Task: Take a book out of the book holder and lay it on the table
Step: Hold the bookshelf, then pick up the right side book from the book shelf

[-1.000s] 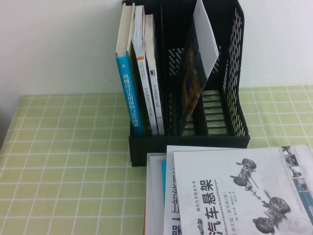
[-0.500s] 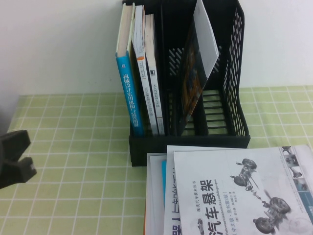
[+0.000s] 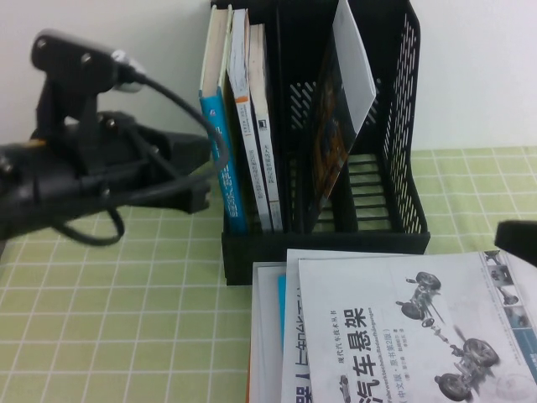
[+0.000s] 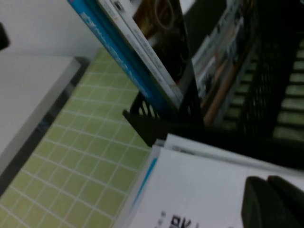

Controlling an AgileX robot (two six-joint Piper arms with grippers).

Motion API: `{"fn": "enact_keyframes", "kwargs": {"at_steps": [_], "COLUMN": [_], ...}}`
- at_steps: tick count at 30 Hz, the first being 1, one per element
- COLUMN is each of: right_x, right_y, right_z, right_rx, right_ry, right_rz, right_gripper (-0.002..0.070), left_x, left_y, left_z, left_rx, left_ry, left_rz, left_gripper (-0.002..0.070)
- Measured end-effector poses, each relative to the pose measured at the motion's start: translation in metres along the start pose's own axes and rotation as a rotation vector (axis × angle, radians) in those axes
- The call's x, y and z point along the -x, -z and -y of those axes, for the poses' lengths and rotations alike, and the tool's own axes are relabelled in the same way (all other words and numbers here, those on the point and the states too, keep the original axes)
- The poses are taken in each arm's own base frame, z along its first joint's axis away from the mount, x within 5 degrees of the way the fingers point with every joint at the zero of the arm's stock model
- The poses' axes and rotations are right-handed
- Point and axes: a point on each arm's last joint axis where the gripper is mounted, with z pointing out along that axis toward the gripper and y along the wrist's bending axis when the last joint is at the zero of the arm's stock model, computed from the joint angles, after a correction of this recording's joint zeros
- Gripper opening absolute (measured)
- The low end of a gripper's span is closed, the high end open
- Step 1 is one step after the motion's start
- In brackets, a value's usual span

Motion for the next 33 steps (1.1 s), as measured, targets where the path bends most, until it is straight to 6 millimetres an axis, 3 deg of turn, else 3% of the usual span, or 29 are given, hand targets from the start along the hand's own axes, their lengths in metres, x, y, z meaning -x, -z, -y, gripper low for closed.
{"fn": "enact_keyframes", "kwargs": {"at_steps": [5, 9, 15, 19, 22, 29, 31, 33], "right_x": [0.009, 0.019, 0.057, 0.073, 0.080, 0.089, 0.094, 0.099], "right_y": [-0.034, -0.062, -0.102, -0.131, -0.153, -0.204, -0.218, -0.223], "right_z": [0.002, -0.008, -0.027, -0.023, -0.019, -0.003, 0.000, -0.003], "right_rx": [0.078, 0.060, 0.074, 0.071, 0.081, 0.008, 0.007, 0.041], "right_ry": [0.110, 0.241, 0.323, 0.212, 0.169, 0.143, 0.145, 0.172], "right_rz": [0.085, 0.062, 0.092, 0.085, 0.072, 0.057, 0.063, 0.073], "right_gripper": [0.0006, 0.0062, 0.0257, 0.0398, 0.0444, 0.0426, 0.0361, 0.0237], "left_x": [0.024, 0.037, 0.039, 0.033, 0.033, 0.033, 0.034, 0.034], "left_y": [-0.041, -0.069, -0.103, -0.114, -0.115, -0.115, -0.115, -0.115], "left_z": [0.002, -0.002, -0.016, -0.025, -0.027, -0.027, -0.027, -0.027], "left_rx": [-0.173, -0.225, -0.172, -0.109, -0.096, -0.094, -0.092, -0.092], "left_ry": [-0.055, -0.080, -0.092, -0.077, -0.069, -0.068, -0.068, -0.068], "left_rz": [0.013, 0.030, 0.023, 0.015, 0.017, 0.018, 0.021, 0.021], "left_gripper": [-0.0003, -0.0003, -0.0003, -0.0003, -0.0003, -0.0003, -0.0003, -0.0003]}}
